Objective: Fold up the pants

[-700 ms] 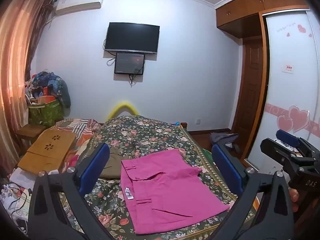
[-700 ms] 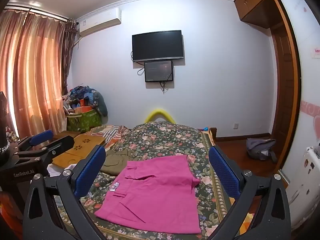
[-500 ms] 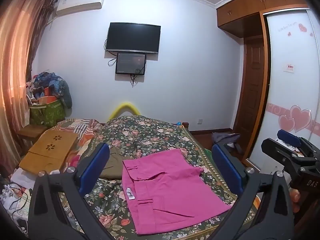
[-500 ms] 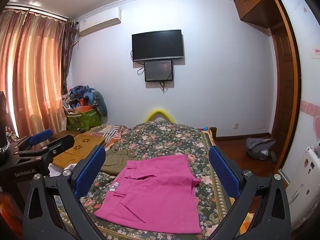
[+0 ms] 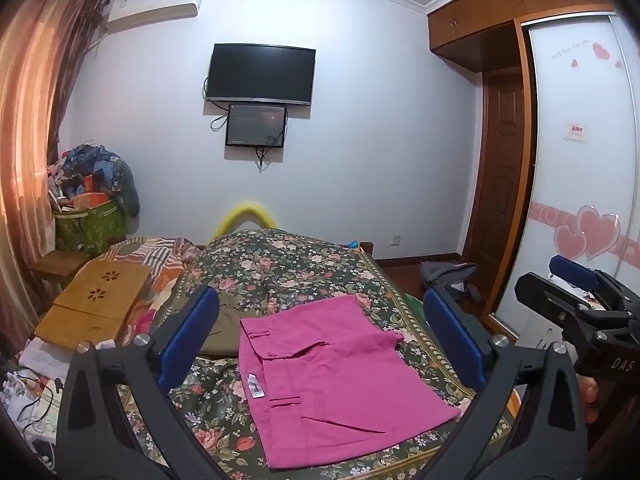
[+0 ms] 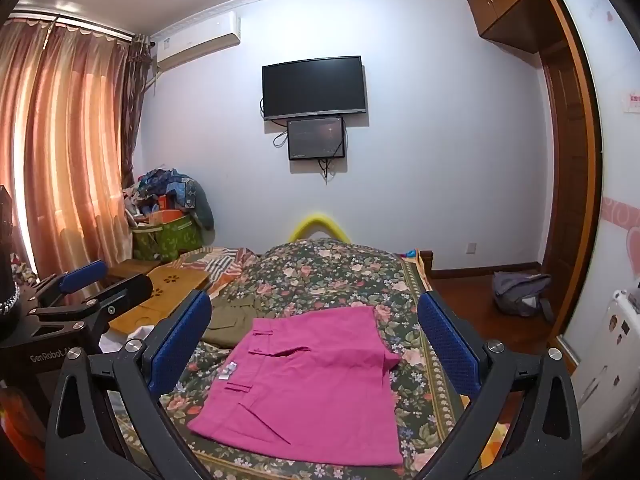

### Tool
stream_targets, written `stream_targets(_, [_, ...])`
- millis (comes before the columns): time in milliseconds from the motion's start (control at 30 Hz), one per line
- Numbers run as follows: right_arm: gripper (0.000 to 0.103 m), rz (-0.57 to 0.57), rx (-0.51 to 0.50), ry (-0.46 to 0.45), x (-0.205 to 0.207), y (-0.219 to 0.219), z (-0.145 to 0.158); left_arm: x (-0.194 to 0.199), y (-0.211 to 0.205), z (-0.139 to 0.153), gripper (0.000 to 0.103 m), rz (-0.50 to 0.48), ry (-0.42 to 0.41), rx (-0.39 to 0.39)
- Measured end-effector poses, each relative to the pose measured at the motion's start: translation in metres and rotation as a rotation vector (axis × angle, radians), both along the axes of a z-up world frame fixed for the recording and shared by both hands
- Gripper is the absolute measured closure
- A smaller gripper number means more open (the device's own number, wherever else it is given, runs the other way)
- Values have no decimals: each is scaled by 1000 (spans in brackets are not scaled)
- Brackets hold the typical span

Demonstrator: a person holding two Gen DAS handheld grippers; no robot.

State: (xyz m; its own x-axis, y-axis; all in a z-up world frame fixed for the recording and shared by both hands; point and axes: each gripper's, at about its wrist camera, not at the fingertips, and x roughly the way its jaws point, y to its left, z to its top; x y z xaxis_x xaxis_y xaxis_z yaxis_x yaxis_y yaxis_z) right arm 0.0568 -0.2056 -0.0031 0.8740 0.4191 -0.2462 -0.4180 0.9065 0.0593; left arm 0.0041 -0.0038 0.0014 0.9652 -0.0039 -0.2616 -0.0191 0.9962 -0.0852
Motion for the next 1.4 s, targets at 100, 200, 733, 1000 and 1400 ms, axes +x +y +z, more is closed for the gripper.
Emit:
stream_targets(100, [0,0,0,3,1,-1,0,0,-2,0,0,1,-1,6])
stream_targets(200, [0,0,1,7,2,-2,0,0,-1,-1,0,6,0,5])
stream_targets(733, [0,1,1,13,3,-2,-1,-3,-8,-3,0,-13,-15,31])
stream_targets(1000, [0,1,1,18,4,-3,-3,-3,-8,-3,0,-12,-12,28])
stream_targets(1400, [0,3,-3,21,5,-2,-4,0,-7,-4,0,-11,-6,24])
